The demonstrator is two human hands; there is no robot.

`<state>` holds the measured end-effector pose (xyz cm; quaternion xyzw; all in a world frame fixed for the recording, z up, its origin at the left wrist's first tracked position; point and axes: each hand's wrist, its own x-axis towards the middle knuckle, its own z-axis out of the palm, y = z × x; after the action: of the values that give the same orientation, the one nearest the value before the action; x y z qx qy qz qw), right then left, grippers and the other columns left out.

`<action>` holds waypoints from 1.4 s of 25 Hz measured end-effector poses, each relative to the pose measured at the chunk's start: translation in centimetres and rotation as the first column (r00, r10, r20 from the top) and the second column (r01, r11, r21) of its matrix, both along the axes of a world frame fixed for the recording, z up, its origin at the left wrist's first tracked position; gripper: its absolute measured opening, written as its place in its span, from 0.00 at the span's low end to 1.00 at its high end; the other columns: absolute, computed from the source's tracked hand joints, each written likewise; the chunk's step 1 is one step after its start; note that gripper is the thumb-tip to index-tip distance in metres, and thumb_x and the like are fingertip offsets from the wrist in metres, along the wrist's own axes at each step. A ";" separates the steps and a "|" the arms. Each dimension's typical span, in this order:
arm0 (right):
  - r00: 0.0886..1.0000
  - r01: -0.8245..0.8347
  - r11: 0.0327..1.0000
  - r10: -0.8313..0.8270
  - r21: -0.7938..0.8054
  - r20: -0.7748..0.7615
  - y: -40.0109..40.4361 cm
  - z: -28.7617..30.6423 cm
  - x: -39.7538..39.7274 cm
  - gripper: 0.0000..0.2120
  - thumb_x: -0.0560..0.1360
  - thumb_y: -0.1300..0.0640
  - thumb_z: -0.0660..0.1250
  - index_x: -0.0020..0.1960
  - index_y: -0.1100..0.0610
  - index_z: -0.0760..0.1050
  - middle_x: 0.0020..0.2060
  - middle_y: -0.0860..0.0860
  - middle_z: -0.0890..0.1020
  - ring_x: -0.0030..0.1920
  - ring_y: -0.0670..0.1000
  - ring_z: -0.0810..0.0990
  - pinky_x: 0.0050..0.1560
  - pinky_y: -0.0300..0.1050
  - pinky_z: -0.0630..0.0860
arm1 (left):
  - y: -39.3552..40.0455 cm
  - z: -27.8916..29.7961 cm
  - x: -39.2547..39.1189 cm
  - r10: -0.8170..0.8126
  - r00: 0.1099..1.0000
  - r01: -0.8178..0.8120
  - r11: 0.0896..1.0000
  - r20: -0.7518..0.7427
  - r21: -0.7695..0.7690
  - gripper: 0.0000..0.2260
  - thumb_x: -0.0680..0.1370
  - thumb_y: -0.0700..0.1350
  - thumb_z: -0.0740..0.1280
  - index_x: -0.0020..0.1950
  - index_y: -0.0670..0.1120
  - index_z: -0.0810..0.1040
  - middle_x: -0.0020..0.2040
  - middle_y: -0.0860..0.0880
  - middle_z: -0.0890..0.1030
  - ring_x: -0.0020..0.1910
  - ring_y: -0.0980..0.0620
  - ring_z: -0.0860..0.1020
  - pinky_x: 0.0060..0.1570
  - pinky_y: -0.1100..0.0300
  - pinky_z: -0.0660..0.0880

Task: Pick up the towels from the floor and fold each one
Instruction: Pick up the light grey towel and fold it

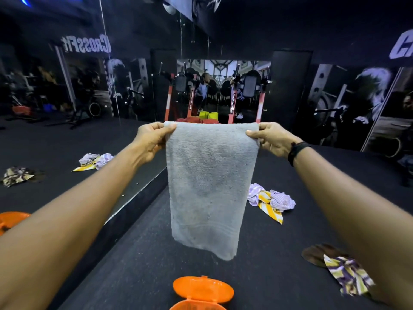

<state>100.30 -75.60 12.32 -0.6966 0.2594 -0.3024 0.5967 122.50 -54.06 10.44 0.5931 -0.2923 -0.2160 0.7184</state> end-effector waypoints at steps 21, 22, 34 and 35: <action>0.983 0.153 0.921 -0.180 -0.358 -0.042 -0.5 -1.0 -1.0 0.23 0.51 0.50 0.83 0.41 0.58 0.83 0.41 0.58 0.85 0.42 0.53 0.83 0.47 0.47 0.80 | 0.4 0.4 0.8 -0.030 0.814 -0.081 0.983 0.580 0.164 0.23 0.67 0.31 0.75 0.62 0.37 0.77 0.52 0.43 0.82 0.46 0.52 0.78 0.53 0.60 0.79; 0.984 0.152 0.921 -0.175 -0.358 -0.033 -0.3 -1.1 -1.0 0.18 0.54 0.53 0.83 0.40 0.58 0.82 0.40 0.58 0.85 0.41 0.52 0.82 0.46 0.46 0.80 | 0.4 0.4 0.7 -0.037 0.809 -0.083 0.981 0.587 0.176 0.22 0.68 0.30 0.74 0.62 0.38 0.77 0.53 0.44 0.81 0.45 0.54 0.78 0.51 0.64 0.78; 0.992 0.124 0.965 -0.129 -0.233 -0.008 0.6 -1.3 -0.8 0.12 0.64 0.57 0.78 0.41 0.63 0.79 0.34 0.54 0.80 0.32 0.46 0.76 0.36 0.40 0.74 | 0.7 0.3 1.0 -0.043 0.851 -0.074 0.977 0.524 0.200 0.18 0.64 0.27 0.75 0.49 0.43 0.83 0.41 0.47 0.83 0.40 0.54 0.80 0.43 0.65 0.79; 0.990 0.139 0.979 -0.135 -0.151 0.037 0.5 -1.4 -0.8 0.09 0.69 0.57 0.75 0.39 0.62 0.78 0.33 0.54 0.80 0.30 0.45 0.75 0.35 0.39 0.72 | 0.7 0.3 0.8 -0.055 0.863 -0.051 0.979 0.502 0.195 0.19 0.64 0.26 0.74 0.51 0.42 0.82 0.42 0.47 0.83 0.40 0.55 0.80 0.41 0.68 0.79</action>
<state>99.52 -75.08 10.94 -0.7168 0.2749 -0.3709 0.5225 123.31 -53.37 10.76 0.6984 -0.4469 -0.0825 0.5529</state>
